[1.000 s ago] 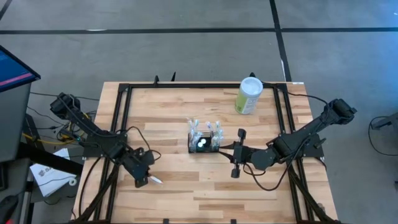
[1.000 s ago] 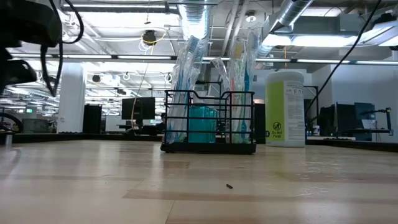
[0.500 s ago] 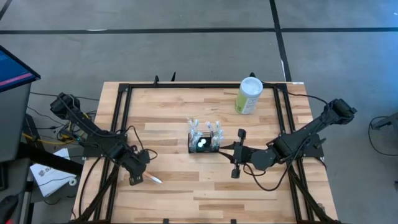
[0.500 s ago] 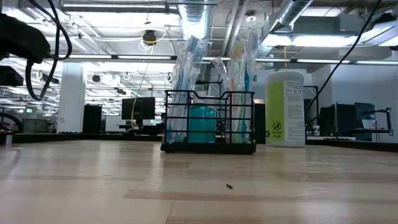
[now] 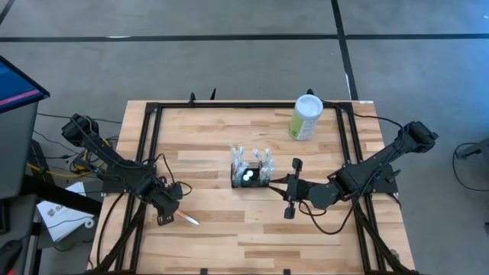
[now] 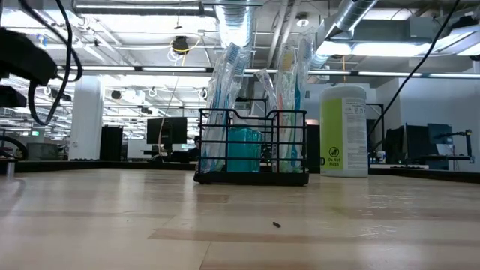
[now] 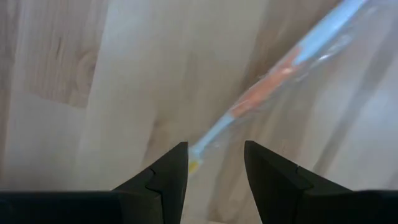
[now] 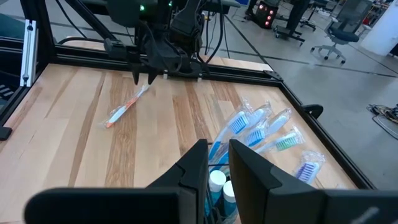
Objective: Pick & Place toothbrushing station
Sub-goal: Put the orange toothbrush into the right compartment of the organizer
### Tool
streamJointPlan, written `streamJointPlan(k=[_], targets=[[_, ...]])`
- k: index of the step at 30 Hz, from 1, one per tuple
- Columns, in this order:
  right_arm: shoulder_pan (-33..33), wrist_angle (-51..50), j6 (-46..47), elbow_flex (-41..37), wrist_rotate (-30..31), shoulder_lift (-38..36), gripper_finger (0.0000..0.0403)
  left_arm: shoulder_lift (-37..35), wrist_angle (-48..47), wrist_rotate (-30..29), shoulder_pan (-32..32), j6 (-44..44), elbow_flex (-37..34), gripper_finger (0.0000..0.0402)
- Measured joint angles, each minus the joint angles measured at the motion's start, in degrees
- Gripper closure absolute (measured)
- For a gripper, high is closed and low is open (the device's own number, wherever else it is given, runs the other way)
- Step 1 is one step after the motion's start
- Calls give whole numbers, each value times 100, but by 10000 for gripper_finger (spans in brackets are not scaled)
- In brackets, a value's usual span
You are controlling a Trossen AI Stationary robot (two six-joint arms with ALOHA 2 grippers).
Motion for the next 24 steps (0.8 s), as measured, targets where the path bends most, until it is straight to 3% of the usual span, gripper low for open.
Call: streamJointPlan(k=[24], targets=[[0, 4, 2, 0, 0, 0, 347, 0, 736, 104, 11, -105, -684, 250]])
